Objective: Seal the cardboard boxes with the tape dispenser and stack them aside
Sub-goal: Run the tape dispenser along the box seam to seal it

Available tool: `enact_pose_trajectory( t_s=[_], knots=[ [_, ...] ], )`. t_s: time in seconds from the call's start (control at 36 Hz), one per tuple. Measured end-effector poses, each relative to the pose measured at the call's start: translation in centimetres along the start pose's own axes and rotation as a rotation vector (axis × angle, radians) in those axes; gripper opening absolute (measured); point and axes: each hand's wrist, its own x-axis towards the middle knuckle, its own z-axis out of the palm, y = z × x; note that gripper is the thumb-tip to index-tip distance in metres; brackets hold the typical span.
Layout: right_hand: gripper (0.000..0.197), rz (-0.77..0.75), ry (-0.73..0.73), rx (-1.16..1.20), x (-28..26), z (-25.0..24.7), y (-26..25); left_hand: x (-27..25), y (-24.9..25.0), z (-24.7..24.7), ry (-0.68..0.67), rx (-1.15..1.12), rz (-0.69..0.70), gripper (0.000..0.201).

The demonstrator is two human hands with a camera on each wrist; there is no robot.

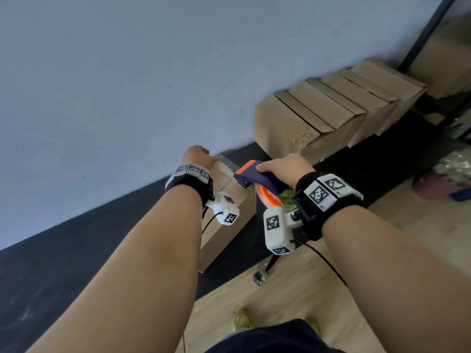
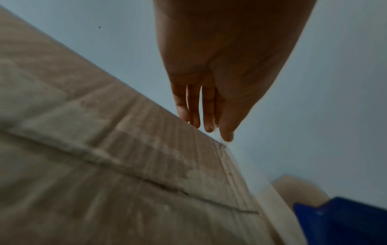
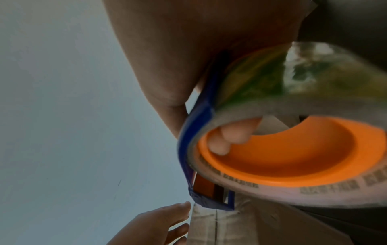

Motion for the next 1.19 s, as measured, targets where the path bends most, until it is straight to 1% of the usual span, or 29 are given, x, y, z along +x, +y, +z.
enact_pose_trajectory(
  t_s=[0.03,0.06,0.11,0.14,0.22,0.36,0.42,0.47,0.53,0.58,0.67,0.72,0.78,0.89,0.97,1.03,1.06,1.11,1.17,1.19],
  knots=[
    [0.035,0.002,0.005,0.000,-0.1,0.0,-0.1,0.2,-0.2,0.2,-0.013,0.000,0.002,0.041],
    [0.035,0.006,0.009,0.004,-0.1,0.0,-0.2,0.3,-0.3,0.3,-0.023,-0.004,0.003,0.034],
    [0.035,0.013,0.017,0.009,-0.1,0.0,-0.3,0.6,-0.6,0.7,-0.029,-0.010,-0.006,0.011],
    [0.035,0.016,0.018,0.004,-0.1,0.1,-0.3,0.6,-0.6,0.8,-0.030,-0.019,-0.006,0.012],
    [0.036,0.029,0.017,-0.015,-0.1,0.5,-0.3,0.5,-0.7,0.9,-0.049,-0.046,-0.025,0.031],
    [0.039,0.040,0.034,-0.008,-0.1,0.9,-0.4,0.3,-0.9,1.5,-0.125,0.010,-0.076,0.024],
    [0.039,0.033,0.034,-0.020,-0.1,0.9,-0.4,0.1,-0.9,1.8,-0.122,-0.024,-0.077,0.034],
    [0.039,0.038,0.035,-0.021,-0.1,0.8,-0.3,-0.2,-0.8,2.2,-0.123,0.023,-0.111,0.046],
    [0.039,0.051,0.033,-0.011,0.0,0.8,0.0,-0.2,-1.1,2.6,-0.078,0.122,-0.075,0.051],
    [0.039,0.056,0.029,-0.010,-0.1,0.7,0.2,-0.1,-1.3,2.6,0.016,0.124,-0.014,0.046],
    [0.041,0.056,0.026,-0.008,-0.3,0.6,0.3,-0.9,-1.2,2.4,0.144,0.173,0.195,0.032],
    [0.040,0.052,0.022,-0.005,-0.5,0.5,0.4,-1.3,-1.0,2.6,0.113,0.199,0.254,0.025],
    [0.037,0.045,0.016,-0.014,-0.7,0.5,0.5,-1.7,-1.0,2.8,0.033,0.202,0.248,0.018],
    [0.035,0.031,0.007,-0.015,-1.0,0.4,0.6,-1.8,-1.3,2.7,0.003,0.191,0.224,0.023],
    [0.034,0.035,0.009,0.008,-1.4,0.4,0.6,-2.0,-1.1,2.8,-0.057,0.250,0.215,0.023],
    [0.034,0.031,0.017,0.016,-1.6,0.5,0.6,-2.5,-1.1,2.9,-0.089,0.295,0.182,0.029],
    [0.034,0.031,0.019,0.013,-1.6,0.5,0.6,-2.7,-1.2,3.0,-0.093,0.306,0.166,0.033],
    [0.033,0.032,0.013,0.009,-1.7,0.5,0.6,-3.1,-1.5,3.2,-0.032,0.327,0.189,0.038],
    [0.031,0.034,-0.002,0.030,-1.8,0.5,0.6,-3.8,-1.7,3.5,0.039,0.359,0.273,0.027],
    [0.031,0.033,-0.006,0.038,-1.8,0.4,0.7,-4.3,-1.8,3.6,0.042,0.391,0.319,0.023]
  ],
)
